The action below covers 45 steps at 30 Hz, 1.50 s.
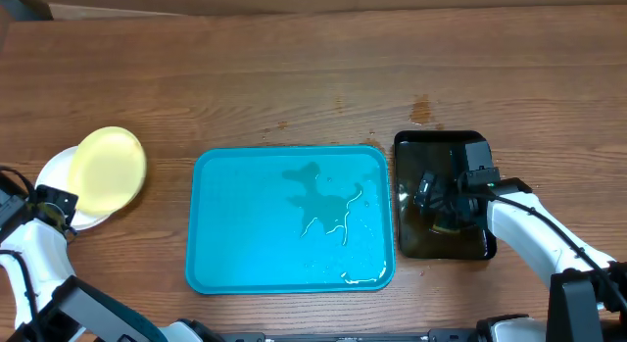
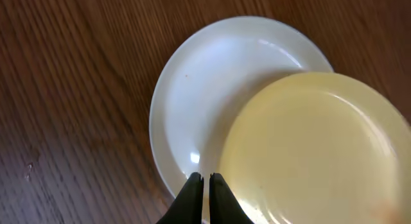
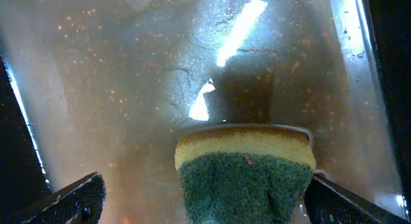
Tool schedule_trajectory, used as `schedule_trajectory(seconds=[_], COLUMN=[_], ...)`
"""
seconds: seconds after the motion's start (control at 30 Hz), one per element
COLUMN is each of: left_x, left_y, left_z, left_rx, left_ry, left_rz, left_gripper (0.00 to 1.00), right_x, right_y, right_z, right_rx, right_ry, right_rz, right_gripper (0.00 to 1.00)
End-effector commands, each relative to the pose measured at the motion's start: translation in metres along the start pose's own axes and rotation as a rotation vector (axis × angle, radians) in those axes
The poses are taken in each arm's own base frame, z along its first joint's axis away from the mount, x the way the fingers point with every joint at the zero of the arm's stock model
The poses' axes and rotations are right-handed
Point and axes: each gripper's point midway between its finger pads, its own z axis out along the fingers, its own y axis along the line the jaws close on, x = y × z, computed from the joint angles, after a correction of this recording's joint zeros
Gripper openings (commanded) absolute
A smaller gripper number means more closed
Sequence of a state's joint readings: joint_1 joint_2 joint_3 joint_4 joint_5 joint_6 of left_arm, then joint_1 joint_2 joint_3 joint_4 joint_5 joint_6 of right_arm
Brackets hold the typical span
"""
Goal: Clean dirty plates on tray and stack at the side
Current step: 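Carry the yellow plate left and set it on the plate stack, then release the sponge in the black tray and raise right gripper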
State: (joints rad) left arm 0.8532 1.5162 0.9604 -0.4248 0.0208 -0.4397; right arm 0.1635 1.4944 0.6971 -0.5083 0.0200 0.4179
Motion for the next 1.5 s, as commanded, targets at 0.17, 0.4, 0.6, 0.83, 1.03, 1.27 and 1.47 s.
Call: schedule_trajectory(seconds=[0.17, 0.4, 0.6, 0.83, 1.03, 1.27, 1.47], left_x=[-0.007, 0.005, 0.044, 0.107, 0.166, 0.201, 0.200], left_y=[-0.060, -0.118, -0.159, -0.201, -0.219, -0.222, -0.221], left_z=[-0.013, -0.043, -0.058, -0.077, -0.101, -0.113, -0.112], left_rx=[0.322, 0.540, 0.557, 0.575, 0.606, 0.617, 0.608], left_ry=[0.034, 0.119, 0.180, 0.255, 0.371, 0.418, 0.411], left_rz=[0.008, 0.101, 0.297, 0.518, 0.674, 0.801, 0.803], left_gripper=[0.63, 0.71, 0.73, 0.80, 0.89, 1.00, 1.00], right_x=[-0.006, -0.012, -0.012, -0.012, -0.012, -0.012, -0.012], right_y=[0.004, 0.007, 0.007, 0.007, 0.007, 0.007, 0.007], right_z=[0.000, -0.001, -0.001, -0.001, -0.001, -0.001, -0.001], right_rx=[-0.020, -0.033, -0.033, -0.033, -0.033, -0.033, -0.032], right_ry=[-0.023, -0.047, -0.047, -0.047, -0.047, -0.047, -0.047], right_rz=[0.002, 0.002, 0.002, 0.002, 0.002, 0.002, 0.002], right_gripper=[1.00, 1.00, 1.00, 1.00, 1.00, 1.00, 1.00])
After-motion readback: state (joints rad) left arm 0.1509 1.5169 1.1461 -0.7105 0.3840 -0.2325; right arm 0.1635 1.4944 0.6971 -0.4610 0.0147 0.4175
